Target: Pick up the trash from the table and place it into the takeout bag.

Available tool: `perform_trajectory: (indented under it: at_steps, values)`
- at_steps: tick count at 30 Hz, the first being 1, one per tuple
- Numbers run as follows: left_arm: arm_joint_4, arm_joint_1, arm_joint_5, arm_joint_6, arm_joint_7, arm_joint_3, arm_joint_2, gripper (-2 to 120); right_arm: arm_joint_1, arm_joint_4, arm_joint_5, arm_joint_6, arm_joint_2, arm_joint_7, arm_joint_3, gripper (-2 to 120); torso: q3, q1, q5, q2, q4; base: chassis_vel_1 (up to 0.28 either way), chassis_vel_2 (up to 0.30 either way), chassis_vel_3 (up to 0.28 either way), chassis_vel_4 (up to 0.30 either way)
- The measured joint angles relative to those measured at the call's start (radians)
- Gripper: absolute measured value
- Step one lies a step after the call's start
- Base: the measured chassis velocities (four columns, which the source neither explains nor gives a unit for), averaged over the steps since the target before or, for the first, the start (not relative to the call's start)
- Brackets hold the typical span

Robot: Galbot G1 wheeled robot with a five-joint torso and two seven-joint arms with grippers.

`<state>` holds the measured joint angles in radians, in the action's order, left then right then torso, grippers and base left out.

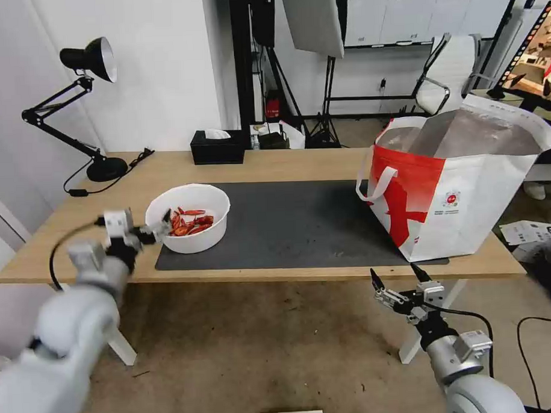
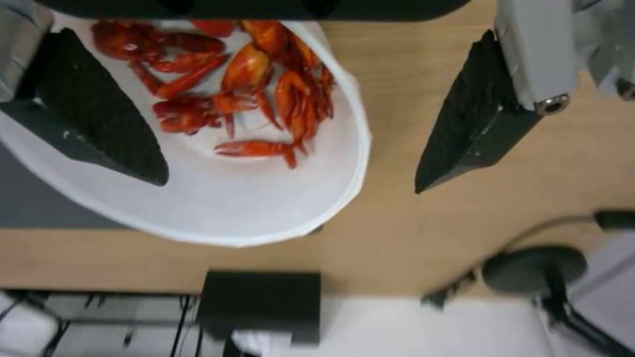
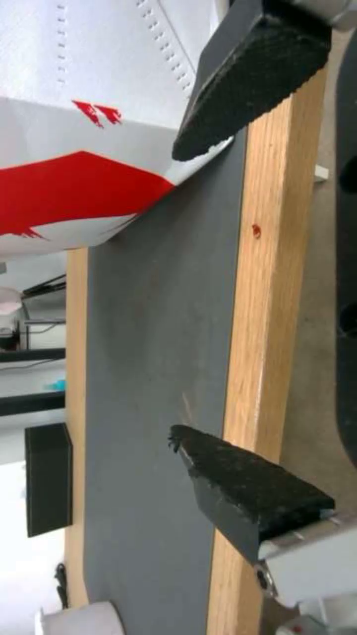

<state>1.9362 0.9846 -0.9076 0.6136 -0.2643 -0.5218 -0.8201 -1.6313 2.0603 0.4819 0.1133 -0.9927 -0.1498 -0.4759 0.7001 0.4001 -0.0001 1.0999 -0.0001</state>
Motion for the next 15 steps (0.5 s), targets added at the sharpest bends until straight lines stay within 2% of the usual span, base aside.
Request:
perform_trajectory:
  at_steps: [2,3,4,6,11,15]
  values:
    - [-0.078,-0.082,-0.079,0.070,-0.009,0.031,0.033,100,0.000,0.000,0.000,0.000,0.000,0.000,0.000,100,0.000,0.000,-0.0001,0.000,0.0000,0.000,0.000,0.000,0.000]
    - [-0.112,-0.111,-0.097,0.091,-0.009,0.046,0.042,100,0.000,0.000,0.000,0.000,0.000,0.000,0.000,100,0.000,0.000,0.0001,0.000,0.0002,0.000,0.000,0.000,0.000]
    - [-0.112,-0.111,-0.097,0.091,-0.009,0.046,0.042,100,0.000,0.000,0.000,0.000,0.000,0.000,0.000,100,0.000,0.000,0.0001,0.000,0.0002,0.000,0.000,0.000,0.000]
    - [-0.184,-0.172,-0.118,0.125,-0.007,0.085,0.049,100,0.000,0.000,0.000,0.000,0.000,0.000,0.000,100,0.000,0.000,-0.0002,0.000,0.0002,0.000,0.000,0.000,0.000]
    - [-0.255,-0.224,-0.121,0.134,0.002,0.134,0.049,100,0.000,0.000,0.000,0.000,0.000,0.000,0.000,100,0.000,0.000,0.0000,0.000,0.0001,0.000,0.000,0.000,0.000]
    - [-0.312,-0.259,-0.116,0.133,0.035,0.179,0.044,100,0.000,0.000,0.000,0.000,0.000,0.000,0.000,100,0.000,0.000,0.0002,0.000,0.0001,0.000,0.000,0.000,0.000]
